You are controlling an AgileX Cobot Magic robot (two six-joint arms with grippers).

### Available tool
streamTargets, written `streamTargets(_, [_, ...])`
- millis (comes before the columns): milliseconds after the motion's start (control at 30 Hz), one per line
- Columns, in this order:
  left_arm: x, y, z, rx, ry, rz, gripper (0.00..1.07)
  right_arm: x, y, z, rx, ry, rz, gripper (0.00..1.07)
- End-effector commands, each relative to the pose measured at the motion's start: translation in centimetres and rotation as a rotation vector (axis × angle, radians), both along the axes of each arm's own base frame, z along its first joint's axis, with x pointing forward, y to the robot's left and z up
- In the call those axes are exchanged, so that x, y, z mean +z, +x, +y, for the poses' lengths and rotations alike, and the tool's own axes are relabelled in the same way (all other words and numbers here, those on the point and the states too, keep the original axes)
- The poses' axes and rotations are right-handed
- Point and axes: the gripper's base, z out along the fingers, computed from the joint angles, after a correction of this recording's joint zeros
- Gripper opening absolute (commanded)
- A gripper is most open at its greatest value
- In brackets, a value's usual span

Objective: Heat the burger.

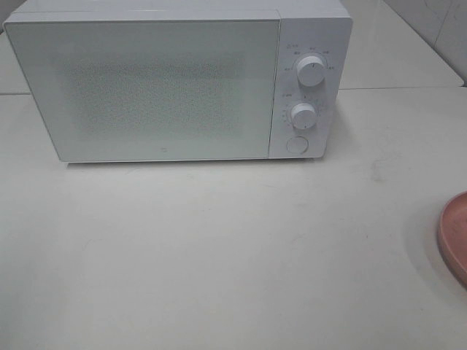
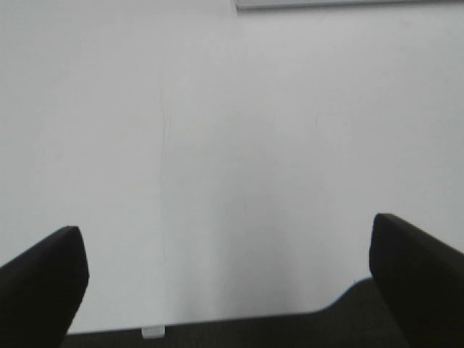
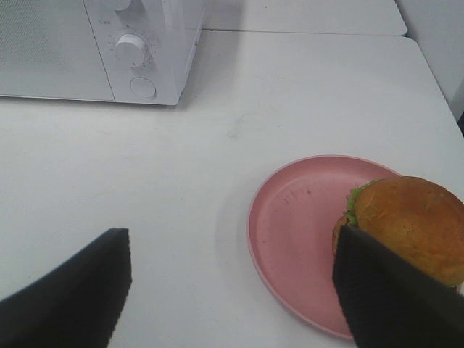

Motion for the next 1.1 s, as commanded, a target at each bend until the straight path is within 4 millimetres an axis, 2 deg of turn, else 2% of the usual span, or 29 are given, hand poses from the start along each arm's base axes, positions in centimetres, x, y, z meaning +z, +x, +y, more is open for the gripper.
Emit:
streamTargets(33, [0.2,-1.8,-0.1,-0.006,0.007,-0.133,0.98,-0.1,-0.4,0.0,0.001,-0.003,-0.027,0.75])
streamTargets(67, [0.2,-1.8,-0.1,-0.006,0.007,-0.133,0.98,-0.1,-0.4,0.0,0.001,-0.003,-0.027,0.75])
streamTargets(200, [0.1,-3.9,-0.2,-0.006,0.011,-0.267,0.98,-0.1,-0.4,0.0,0.001,-0.003,-0.027,0.75])
streamTargets(1100, [0.1,-3.7,-0.4,-0.016,-0.015,-0.257,0.98,-0.1,-0.3,0.0,0.001,-0.003,-0.022,0.75])
